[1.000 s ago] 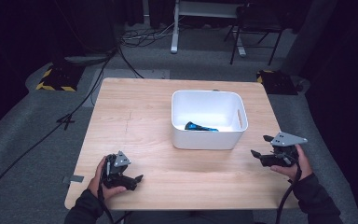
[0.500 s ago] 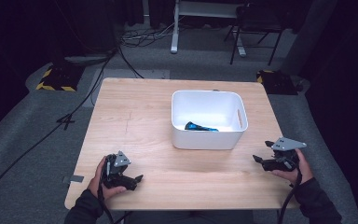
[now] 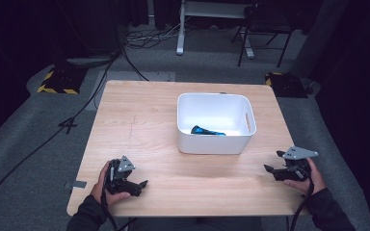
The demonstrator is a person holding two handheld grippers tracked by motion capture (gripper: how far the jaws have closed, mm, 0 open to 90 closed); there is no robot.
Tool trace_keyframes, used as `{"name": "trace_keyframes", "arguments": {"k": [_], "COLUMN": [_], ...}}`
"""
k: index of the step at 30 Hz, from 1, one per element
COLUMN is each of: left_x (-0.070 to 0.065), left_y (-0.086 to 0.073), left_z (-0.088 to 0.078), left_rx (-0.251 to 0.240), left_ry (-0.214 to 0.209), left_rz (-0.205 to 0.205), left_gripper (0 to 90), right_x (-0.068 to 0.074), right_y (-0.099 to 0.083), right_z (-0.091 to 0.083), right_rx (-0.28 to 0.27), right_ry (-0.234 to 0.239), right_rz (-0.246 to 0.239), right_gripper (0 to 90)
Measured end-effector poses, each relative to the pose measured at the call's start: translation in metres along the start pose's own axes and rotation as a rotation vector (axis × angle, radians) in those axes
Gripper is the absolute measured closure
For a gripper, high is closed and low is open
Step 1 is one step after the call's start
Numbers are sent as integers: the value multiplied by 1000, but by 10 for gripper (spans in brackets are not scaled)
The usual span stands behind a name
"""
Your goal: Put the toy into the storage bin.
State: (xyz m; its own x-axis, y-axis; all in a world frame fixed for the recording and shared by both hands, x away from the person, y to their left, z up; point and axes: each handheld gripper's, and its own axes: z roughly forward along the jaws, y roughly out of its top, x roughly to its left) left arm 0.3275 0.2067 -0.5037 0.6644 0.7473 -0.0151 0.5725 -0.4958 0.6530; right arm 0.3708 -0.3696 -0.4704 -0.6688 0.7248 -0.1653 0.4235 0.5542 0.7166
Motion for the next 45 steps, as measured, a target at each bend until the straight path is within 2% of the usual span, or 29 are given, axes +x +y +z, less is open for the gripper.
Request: {"name": "trace_keyframes", "arguments": {"k": [7,9,10,17,24,26,27,32,33,45], "left_x": [0,0,0,0,0,0,0,0,0,0], "left_y": [0,0,0,0,0,0,0,0,0,0], "left_z": [0,0,0,0,0,0,0,0,0,0], "left_rx": [0,0,0,1,0,1,0,-3,-4,-3], "left_ry": [0,0,0,0,0,-4,-3,4,4,8], "left_rz": [0,0,0,2,0,-1,0,-7,-7,-4], "left_gripper": [6,6,6,6,6,6,6,5,5,6], "right_x": [-3,-4,-4,-6,-10,-12,-13,-13,-13,-14], "right_y": [-16,-17,-19,-30,-42,-46,-50,-52,-52,-52], "right_z": [0,0,1,1,0,-2,-3,-3,-3,-3], "right_rx": [13,13,11,16,4,-7,-17,-16,-15,-14], "right_ry": [3,3,3,11,31,37,42,24,21,24], "right_rz": [31,27,43,70,123,144,173,178,192,194], "right_gripper": [221,221,221,221,221,220,211,165,159,159]}}
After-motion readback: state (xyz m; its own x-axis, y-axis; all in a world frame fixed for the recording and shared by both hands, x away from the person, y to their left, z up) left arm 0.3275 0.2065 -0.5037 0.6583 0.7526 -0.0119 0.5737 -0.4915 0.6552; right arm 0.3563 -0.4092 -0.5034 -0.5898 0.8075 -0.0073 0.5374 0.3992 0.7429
